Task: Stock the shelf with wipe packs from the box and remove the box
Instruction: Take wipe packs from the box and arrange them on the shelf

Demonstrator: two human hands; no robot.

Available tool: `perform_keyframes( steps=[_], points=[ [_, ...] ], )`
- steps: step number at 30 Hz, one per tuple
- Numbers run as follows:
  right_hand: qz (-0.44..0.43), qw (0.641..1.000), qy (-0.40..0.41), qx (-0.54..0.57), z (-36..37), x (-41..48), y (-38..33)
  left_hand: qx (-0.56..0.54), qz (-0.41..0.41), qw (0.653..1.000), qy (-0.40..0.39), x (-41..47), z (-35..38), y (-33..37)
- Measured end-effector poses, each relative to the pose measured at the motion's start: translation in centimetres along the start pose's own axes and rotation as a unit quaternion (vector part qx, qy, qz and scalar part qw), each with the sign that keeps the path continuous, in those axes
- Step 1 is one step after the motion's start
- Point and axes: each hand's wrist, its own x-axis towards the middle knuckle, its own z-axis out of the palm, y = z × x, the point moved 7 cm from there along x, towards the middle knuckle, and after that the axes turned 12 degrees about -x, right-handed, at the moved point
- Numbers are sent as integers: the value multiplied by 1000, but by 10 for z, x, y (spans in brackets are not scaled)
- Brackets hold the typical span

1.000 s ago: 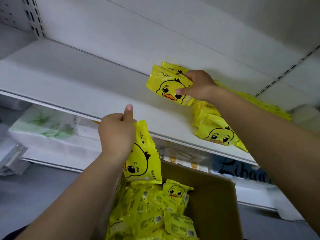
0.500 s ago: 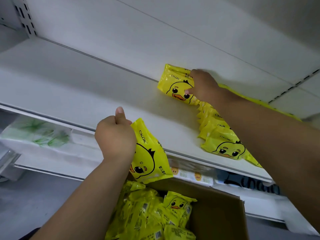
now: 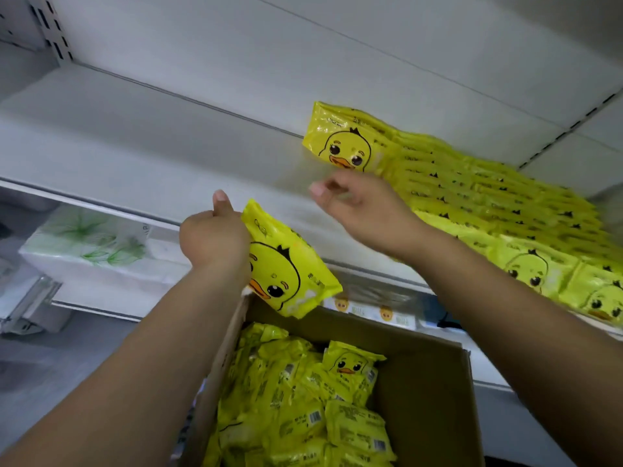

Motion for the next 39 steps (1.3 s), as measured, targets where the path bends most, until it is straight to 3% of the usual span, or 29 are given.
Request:
perform_keyframes(
  steps=[4,8,12,15,20,25,31,35,39],
  points=[
    [72,985,-62,144,26,-62,0,-38,-87,995,24,-4,-13,-12],
    [151,951,-21,268,46,-106,13,-83,-130,988,5,-13,-18,-26],
    [216,915,92,328,48,-141,23,-116,-119,979,-120,-39,-5,-28],
    [293,859,157,390,45,-165,39,-107,-81,962,-239,-59,11,-29],
    [346,808,243,410,37,-191,59,-86,-70,931,-347,-88,15,-43],
    [373,784,305,391,31,-206,63,-101,-62,921,-370,-102,12,-45],
    [373,780,365,346,24,-213,66,-174,-119,904,-372,-111,12,-44],
    [365,766,349,397,28,-211,66,-202,-136,902,-356,-110,15,-48],
    [333,773,229,489,44,-202,65,-250,-148,894,-341,-107,16,-47]
  ],
)
